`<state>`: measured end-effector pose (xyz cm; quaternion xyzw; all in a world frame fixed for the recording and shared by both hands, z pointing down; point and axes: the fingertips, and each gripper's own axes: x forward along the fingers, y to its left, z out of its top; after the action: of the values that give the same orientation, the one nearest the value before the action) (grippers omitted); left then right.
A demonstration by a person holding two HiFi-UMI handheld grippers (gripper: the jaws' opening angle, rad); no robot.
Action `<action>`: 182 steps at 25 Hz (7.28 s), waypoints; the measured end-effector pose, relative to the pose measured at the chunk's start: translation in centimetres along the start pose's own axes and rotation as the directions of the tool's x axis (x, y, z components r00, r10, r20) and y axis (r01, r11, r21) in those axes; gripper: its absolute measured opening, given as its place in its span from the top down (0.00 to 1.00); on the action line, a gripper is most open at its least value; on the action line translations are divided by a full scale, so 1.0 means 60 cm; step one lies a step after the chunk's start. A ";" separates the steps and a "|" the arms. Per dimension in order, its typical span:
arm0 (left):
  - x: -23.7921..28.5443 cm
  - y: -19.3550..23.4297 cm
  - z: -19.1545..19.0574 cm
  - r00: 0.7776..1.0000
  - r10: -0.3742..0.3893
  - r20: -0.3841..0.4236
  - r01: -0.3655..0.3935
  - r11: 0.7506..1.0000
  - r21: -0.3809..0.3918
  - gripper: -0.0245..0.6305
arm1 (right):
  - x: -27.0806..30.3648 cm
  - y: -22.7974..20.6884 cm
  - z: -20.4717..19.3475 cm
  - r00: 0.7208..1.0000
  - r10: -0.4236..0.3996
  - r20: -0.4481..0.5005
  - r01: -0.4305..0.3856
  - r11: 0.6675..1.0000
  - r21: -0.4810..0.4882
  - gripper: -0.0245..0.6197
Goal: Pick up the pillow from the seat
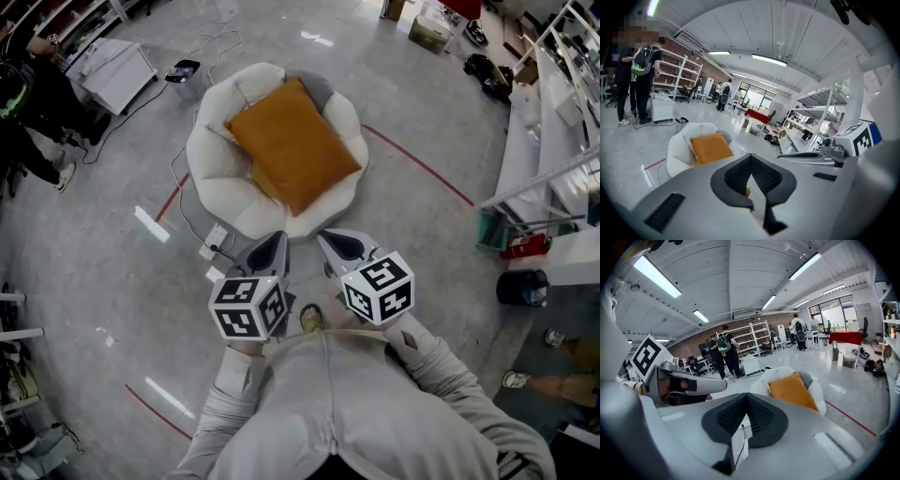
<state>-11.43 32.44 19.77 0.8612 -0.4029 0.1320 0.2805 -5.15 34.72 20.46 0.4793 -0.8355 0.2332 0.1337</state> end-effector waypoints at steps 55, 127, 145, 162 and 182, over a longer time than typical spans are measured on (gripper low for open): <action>0.467 0.222 0.304 0.955 0.292 -0.046 -0.295 0.930 -0.221 0.96 | 0.377 -0.493 0.289 0.964 0.176 -0.198 -0.189 0.981 -0.046 0.96; 0.935 0.664 -0.337 0.866 -0.099 -0.490 -0.167 0.867 -0.470 0.07 | 0.867 -0.878 -0.286 0.604 0.302 -0.738 -0.290 0.945 0.150 0.07; 0.910 0.608 -0.293 0.855 -0.061 -0.515 -0.178 0.898 -0.403 0.51 | 0.856 -0.827 -0.267 0.604 0.230 -0.763 -0.307 0.951 0.044 0.32; 0.789 0.539 -0.218 0.850 -0.057 -0.523 -0.161 0.919 -0.361 0.53 | 0.743 -0.741 -0.195 0.638 0.227 -0.736 -0.289 0.956 0.045 0.33; 0.639 0.405 -0.001 0.879 -0.026 -0.476 -0.118 0.955 -0.272 0.53 | 0.564 -0.652 0.033 0.740 0.183 -0.647 -0.258 0.966 -0.022 0.33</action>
<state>-5.51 -3.88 46.36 0.7415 -0.3576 0.2841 0.4915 11.53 -8.20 44.09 0.2605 -0.8020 0.3501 0.4079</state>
